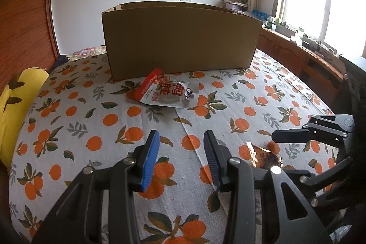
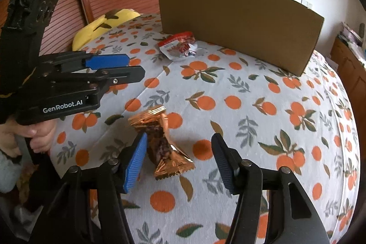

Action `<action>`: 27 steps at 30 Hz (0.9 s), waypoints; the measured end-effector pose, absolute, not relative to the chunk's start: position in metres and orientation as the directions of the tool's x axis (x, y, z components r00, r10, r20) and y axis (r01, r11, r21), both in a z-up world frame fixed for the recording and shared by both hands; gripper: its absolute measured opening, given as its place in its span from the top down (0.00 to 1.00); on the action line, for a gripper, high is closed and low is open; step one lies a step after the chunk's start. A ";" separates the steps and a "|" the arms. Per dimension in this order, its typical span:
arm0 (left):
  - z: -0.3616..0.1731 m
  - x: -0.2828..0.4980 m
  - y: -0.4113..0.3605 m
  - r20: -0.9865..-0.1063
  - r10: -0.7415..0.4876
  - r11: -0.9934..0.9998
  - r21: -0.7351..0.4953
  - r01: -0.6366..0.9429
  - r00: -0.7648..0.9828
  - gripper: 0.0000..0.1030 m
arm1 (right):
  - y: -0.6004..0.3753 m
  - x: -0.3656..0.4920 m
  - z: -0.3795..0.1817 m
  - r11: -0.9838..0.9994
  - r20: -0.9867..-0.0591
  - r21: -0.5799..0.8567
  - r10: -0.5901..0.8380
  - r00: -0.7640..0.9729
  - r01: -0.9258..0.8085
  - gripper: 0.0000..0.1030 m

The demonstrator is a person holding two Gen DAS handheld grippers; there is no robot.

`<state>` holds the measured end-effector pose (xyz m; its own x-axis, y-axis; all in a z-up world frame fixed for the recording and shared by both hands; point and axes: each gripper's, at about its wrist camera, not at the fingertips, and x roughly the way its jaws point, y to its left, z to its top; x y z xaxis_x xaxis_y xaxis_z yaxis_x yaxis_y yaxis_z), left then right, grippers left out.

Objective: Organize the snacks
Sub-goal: 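Close right tool on copper wrapper and lift it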

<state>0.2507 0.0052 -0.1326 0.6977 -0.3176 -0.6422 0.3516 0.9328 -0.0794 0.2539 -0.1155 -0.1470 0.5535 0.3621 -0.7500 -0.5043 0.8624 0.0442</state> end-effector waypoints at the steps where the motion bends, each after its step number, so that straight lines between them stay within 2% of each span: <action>1: -0.133 0.250 0.005 -0.641 -0.318 0.933 -0.080 0.352 0.699 0.61 | -0.115 0.256 -0.147 0.862 -0.750 0.050 0.366 0.550 -0.505 0.48; 3: -0.133 0.250 0.005 -0.639 -0.323 0.931 -0.084 0.354 0.698 0.61 | -0.113 0.259 -0.149 0.860 -0.759 0.057 0.367 0.537 -0.507 0.64; 4: -0.133 0.250 0.005 -0.642 -0.323 0.932 -0.085 0.353 0.696 0.61 | -0.113 0.259 -0.149 0.864 -0.761 0.049 0.357 0.542 -0.501 0.81; 12: -0.135 0.253 0.005 -0.652 -0.315 0.935 -0.087 0.345 0.690 0.61 | -0.145 0.271 -0.140 0.894 -0.729 0.091 0.360 0.582 -0.440 0.82; 22: -0.136 0.265 0.009 -0.690 -0.298 0.946 -0.122 0.301 0.660 0.60 | -0.177 0.290 -0.140 0.920 -0.726 0.028 0.287 0.625 -0.390 0.82; 25: -0.134 0.274 0.014 -0.700 -0.349 0.935 -0.217 0.280 0.623 0.54 | -0.182 0.291 -0.140 0.919 -0.722 0.058 0.308 0.619 -0.390 0.82; 27: -0.131 0.279 0.012 -0.706 -0.335 0.941 -0.212 0.266 0.624 0.52 | -0.183 0.292 -0.141 0.920 -0.723 0.076 0.317 0.614 -0.385 0.82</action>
<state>0.2792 0.0122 -0.1310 0.6243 -0.3352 -0.7056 0.2657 0.9405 -0.2117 0.2917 -0.1827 -0.1412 0.6137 0.3171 -0.7231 -0.3855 0.9196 0.0761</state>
